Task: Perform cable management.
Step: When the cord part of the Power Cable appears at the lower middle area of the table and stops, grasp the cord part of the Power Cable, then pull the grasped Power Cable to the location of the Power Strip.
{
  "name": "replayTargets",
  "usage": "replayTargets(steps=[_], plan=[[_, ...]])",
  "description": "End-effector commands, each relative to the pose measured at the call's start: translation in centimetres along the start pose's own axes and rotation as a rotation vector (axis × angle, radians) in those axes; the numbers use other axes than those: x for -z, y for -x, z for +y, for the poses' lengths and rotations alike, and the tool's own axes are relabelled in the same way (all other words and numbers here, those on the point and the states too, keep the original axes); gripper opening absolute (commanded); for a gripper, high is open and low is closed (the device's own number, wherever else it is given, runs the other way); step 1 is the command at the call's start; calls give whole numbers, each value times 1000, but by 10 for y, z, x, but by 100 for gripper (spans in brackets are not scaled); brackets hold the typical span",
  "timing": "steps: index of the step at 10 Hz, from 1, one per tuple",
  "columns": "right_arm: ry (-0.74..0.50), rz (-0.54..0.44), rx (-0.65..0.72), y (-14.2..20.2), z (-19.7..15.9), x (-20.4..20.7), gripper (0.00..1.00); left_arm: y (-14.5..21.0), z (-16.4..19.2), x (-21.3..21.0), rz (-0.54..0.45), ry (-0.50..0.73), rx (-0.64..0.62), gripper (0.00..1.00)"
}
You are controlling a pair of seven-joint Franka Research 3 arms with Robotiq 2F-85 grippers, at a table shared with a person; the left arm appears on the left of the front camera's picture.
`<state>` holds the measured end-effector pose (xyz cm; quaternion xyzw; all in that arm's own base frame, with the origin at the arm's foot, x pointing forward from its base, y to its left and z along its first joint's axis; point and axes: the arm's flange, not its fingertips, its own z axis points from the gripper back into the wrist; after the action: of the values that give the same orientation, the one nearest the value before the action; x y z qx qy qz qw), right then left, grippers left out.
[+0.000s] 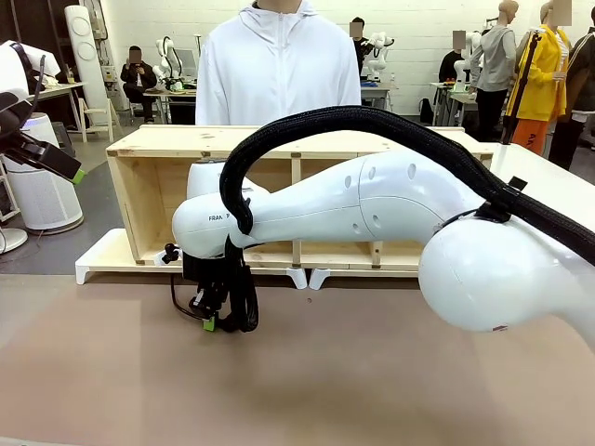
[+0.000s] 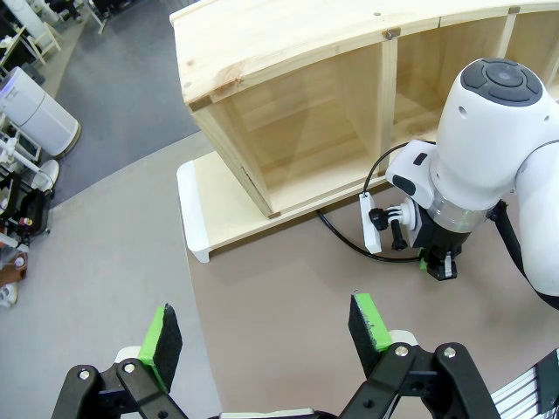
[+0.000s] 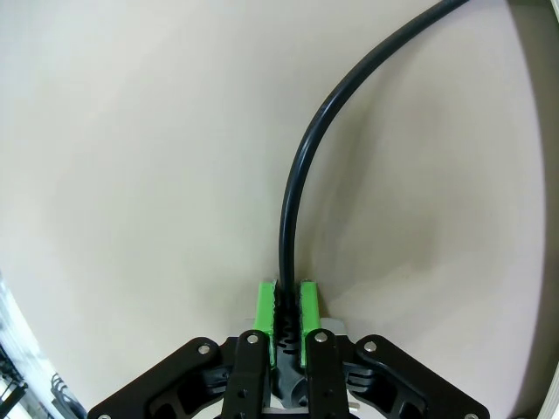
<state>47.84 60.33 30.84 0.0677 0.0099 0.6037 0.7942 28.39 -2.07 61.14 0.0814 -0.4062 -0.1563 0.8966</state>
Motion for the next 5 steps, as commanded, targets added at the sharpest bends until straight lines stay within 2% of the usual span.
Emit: replayTargets(steps=[1,5], plan=[[2,-1,-1,0,0,0,0,-2,0,2,-7,-8,2,100],[2,-1,-1,0,0,0,0,-2,0,2,-7,-8,2,100]])
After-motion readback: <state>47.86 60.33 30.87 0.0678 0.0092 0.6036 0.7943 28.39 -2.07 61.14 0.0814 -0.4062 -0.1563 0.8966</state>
